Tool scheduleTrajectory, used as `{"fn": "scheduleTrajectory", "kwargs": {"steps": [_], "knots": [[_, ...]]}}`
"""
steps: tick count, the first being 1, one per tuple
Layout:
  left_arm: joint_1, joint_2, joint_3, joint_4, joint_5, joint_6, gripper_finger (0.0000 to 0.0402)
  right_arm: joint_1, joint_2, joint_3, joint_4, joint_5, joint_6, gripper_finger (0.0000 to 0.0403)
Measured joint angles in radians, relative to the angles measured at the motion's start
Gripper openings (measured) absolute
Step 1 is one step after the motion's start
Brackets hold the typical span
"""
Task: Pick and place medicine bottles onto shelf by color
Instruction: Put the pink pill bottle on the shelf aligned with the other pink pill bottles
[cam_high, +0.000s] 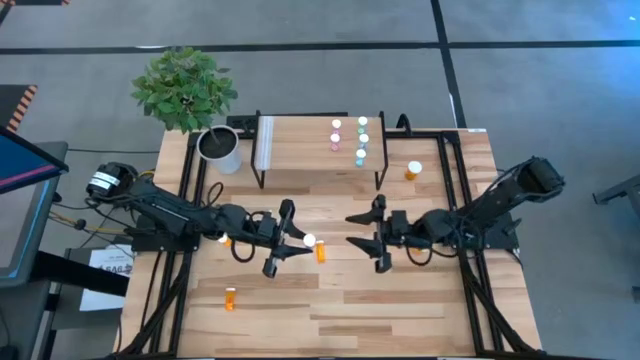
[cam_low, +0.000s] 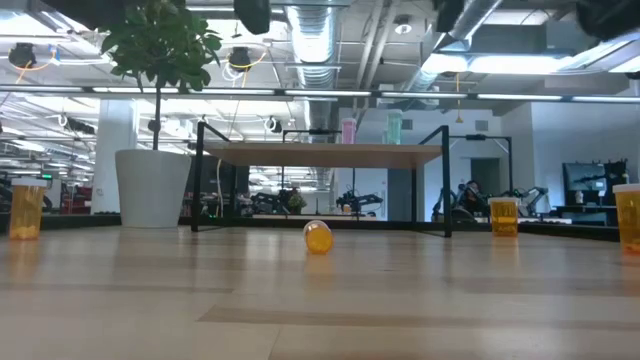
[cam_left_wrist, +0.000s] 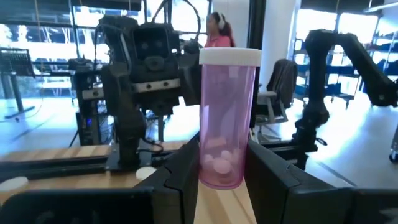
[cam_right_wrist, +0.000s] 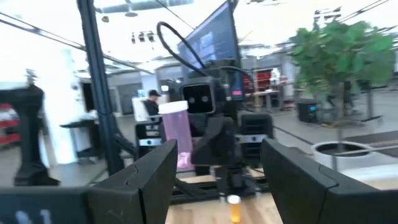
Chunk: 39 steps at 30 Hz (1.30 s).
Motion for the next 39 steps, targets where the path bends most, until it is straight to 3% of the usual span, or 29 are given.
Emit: {"fn": "scheduleTrajectory", "kwargs": {"steps": [5,13,32,39], "knots": [[0.000,-0.001,0.000,-0.010,-0.054,0.010,0.0098,-0.032,0.097,0.078,-0.008,-0.072,0.028,0.0255],[0.000,-0.001,0.000,-0.087,-0.104,0.026,0.0098,-0.044,0.192,0.197,-0.092,-0.079,0.038,0.0255],[0.000,-0.001,0.000,-0.093,-0.104,0.023,0.0098,-0.077,0.218,0.255,-0.173,-0.102,0.109,0.0255],[0.002,-0.001,0.001,-0.024,-0.105,-0.030,0.0098,-0.084,0.218,0.254,-0.184,-0.104,0.124,0.0255]]}}
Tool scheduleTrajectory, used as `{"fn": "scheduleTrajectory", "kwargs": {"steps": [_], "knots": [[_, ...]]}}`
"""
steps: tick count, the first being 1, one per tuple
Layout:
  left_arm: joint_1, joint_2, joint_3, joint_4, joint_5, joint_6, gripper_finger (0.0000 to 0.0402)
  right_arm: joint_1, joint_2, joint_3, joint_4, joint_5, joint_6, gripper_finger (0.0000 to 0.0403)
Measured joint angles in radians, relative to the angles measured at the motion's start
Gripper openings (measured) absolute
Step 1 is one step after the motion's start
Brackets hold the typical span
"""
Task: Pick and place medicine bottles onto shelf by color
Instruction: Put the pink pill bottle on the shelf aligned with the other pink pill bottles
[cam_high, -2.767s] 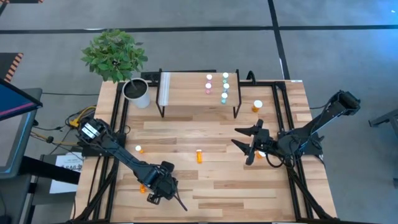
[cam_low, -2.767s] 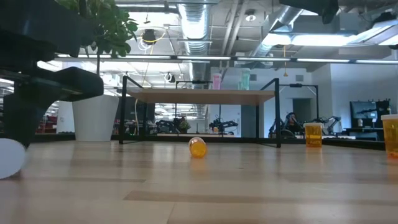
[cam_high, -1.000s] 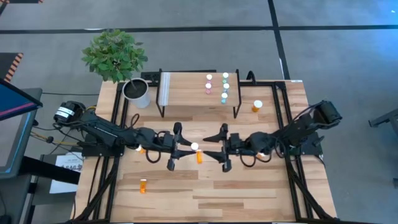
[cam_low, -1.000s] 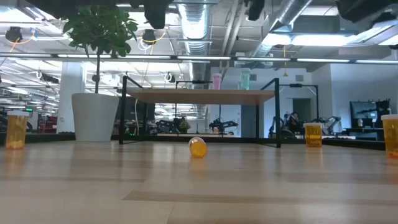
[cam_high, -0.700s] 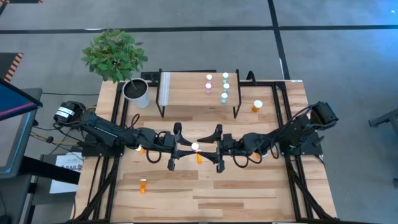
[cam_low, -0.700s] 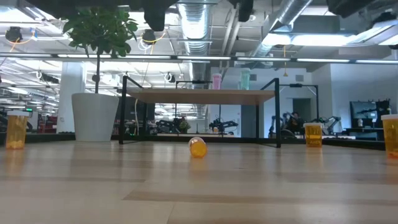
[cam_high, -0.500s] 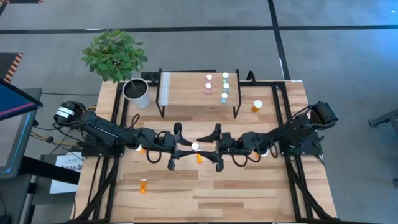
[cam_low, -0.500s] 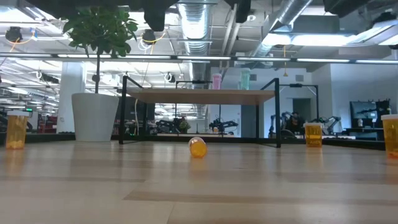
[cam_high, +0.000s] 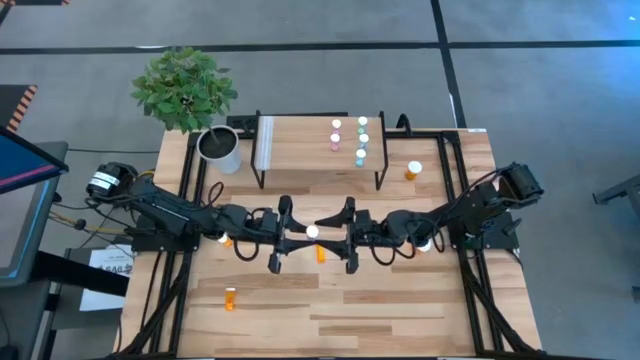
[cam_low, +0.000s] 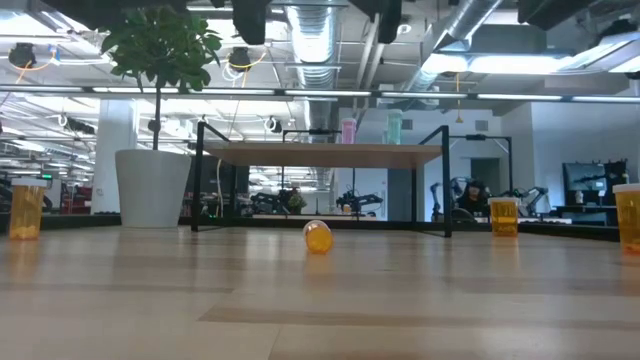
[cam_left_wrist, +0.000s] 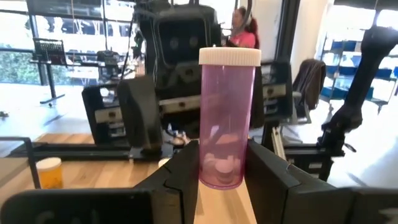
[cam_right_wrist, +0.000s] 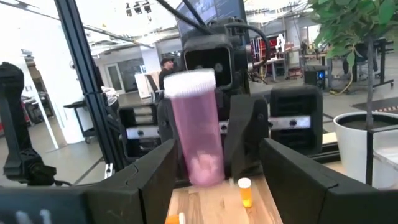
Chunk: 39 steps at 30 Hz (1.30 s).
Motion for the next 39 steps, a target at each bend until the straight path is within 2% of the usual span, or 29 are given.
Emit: {"fn": "scheduleTrajectory", "kwargs": {"steps": [16,23,33,39], "knots": [[0.020,0.000,0.001,-0.011,-0.045,-0.018,0.0098,-0.005,0.000,-0.001,-0.003,0.001,0.001,0.0255],[0.016,0.000,0.056,-0.139,-0.098,0.003,0.0098,-0.012,0.000,-0.001,-0.006,0.002,0.007,0.0255],[0.016,0.000,0.073,-0.154,-0.046,-0.008,0.0098,-0.011,-0.001,-0.001,-0.006,0.004,0.003,0.0252],[0.011,0.038,0.075,-0.126,-0.024,-0.017,0.0098,-0.011,-0.001,-0.001,-0.005,0.002,0.003,0.0215]]}}
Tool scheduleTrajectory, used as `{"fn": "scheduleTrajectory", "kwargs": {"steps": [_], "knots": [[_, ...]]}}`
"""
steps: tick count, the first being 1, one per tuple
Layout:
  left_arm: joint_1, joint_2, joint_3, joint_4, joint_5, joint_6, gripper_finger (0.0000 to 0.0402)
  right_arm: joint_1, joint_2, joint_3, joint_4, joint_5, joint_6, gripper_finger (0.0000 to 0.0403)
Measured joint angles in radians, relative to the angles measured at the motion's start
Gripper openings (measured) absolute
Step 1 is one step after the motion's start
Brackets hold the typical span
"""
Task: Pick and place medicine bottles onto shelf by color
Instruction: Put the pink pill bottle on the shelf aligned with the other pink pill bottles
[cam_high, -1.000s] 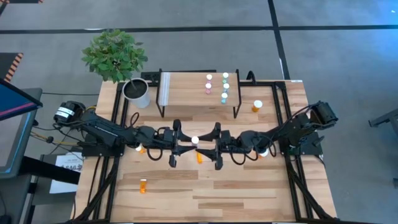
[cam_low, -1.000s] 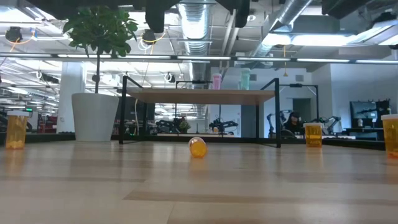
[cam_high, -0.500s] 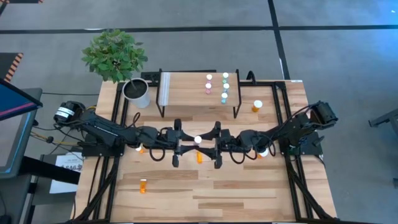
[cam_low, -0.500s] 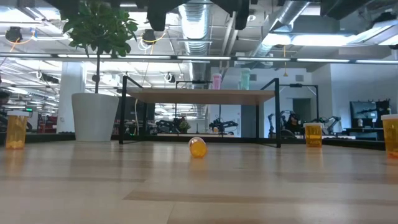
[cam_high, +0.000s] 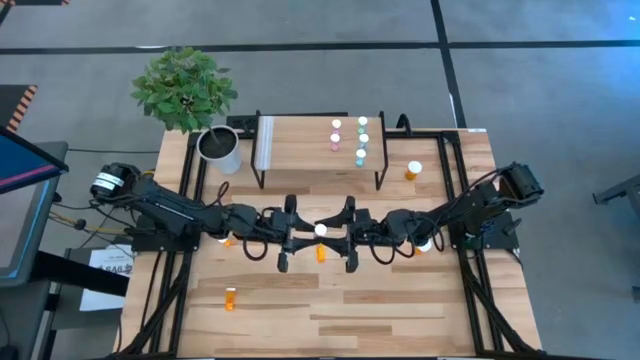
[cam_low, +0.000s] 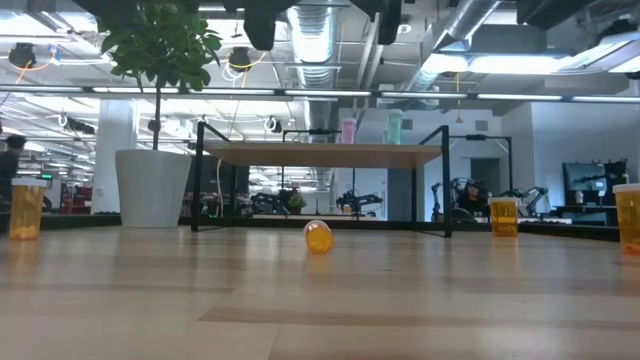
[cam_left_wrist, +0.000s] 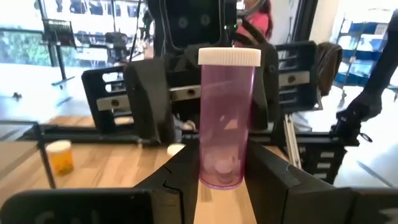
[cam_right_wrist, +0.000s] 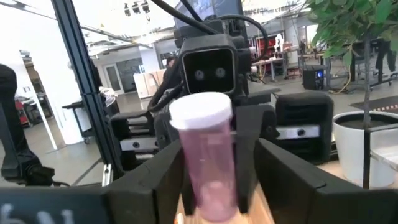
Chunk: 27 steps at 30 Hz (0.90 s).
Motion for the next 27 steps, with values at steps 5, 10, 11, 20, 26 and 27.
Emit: {"fn": "scheduleTrajectory", "kwargs": {"steps": [5,10,11,20,26,27], "knots": [[-0.003,0.034,0.000,0.011,0.004,-0.021,0.0098,0.001,0.000,0.000,-0.014,-0.001,0.002,0.0173],[-0.003,0.035,0.000,0.003,0.002,-0.029,0.0102,0.001,0.000,0.000,-0.025,-0.001,0.004,0.0143],[-0.003,0.035,0.000,0.007,0.002,-0.029,0.0103,0.001,0.000,0.000,-0.025,0.000,0.004,0.0139],[-0.003,0.035,-0.001,0.051,0.004,-0.026,0.0106,0.001,-0.001,0.002,-0.021,0.000,0.008,0.0144],[-0.003,0.033,-0.001,0.064,0.004,-0.026,0.0106,0.001,-0.001,0.002,-0.029,-0.001,0.007,0.0147],[-0.002,0.033,-0.001,0.064,0.004,-0.026,0.0106,0.001,-0.001,0.002,-0.029,-0.001,0.008,0.0147]]}}
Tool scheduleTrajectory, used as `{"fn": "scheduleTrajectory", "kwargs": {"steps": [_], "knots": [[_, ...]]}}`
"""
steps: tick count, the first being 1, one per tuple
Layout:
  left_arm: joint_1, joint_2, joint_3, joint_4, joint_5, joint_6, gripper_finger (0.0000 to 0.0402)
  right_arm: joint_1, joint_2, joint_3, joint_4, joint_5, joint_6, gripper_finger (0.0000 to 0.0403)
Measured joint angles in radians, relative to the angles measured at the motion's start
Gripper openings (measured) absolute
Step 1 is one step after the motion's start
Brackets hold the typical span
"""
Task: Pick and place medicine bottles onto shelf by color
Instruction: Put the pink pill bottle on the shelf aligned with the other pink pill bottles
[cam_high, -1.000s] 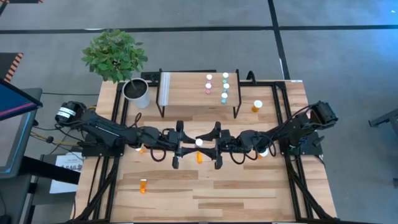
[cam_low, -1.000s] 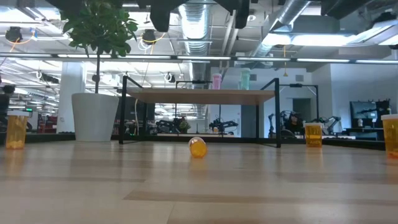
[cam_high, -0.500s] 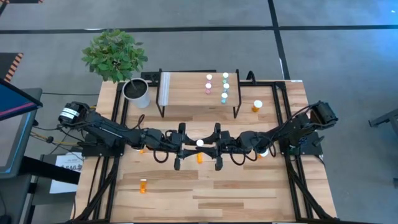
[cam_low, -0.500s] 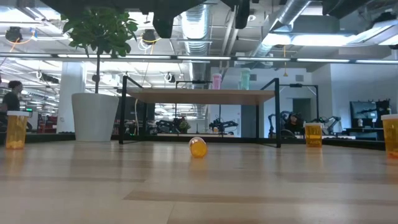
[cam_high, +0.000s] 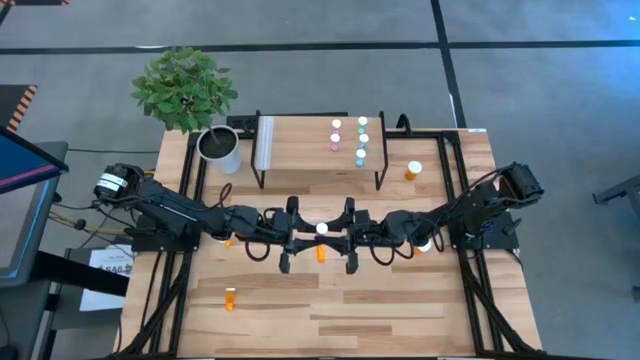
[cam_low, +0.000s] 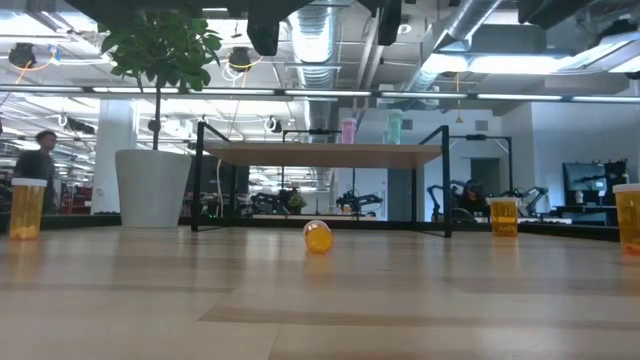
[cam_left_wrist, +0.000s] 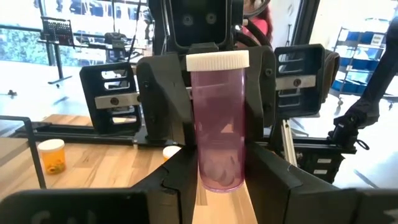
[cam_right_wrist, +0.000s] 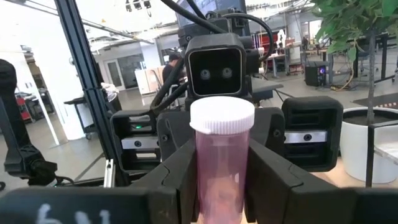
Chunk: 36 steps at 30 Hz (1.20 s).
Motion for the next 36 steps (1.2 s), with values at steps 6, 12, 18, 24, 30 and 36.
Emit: {"fn": "scheduleTrajectory", "kwargs": {"steps": [6,12,18,24,30,36], "knots": [[0.000,0.000,0.000,0.003,0.000,-0.002,0.0106,0.000,0.000,-0.001,0.000,0.000,0.008,0.0149],[0.000,0.000,0.000,0.022,0.000,-0.002,0.0106,0.000,0.000,-0.001,0.004,0.000,0.008,0.0150],[0.000,0.000,0.000,0.022,-0.006,-0.015,0.0106,0.000,0.000,-0.001,0.003,0.000,0.005,0.0135],[0.000,-0.001,0.000,0.008,-0.007,-0.017,0.0111,0.000,0.000,-0.002,-0.001,0.000,0.000,0.0131],[-0.001,-0.002,0.000,-0.012,-0.026,-0.018,0.0162,-0.001,0.002,-0.002,-0.006,0.001,-0.003,0.0134],[-0.001,-0.026,0.003,-0.100,-0.023,-0.025,0.0214,-0.001,0.003,-0.004,-0.026,0.001,-0.009,0.0133]]}}
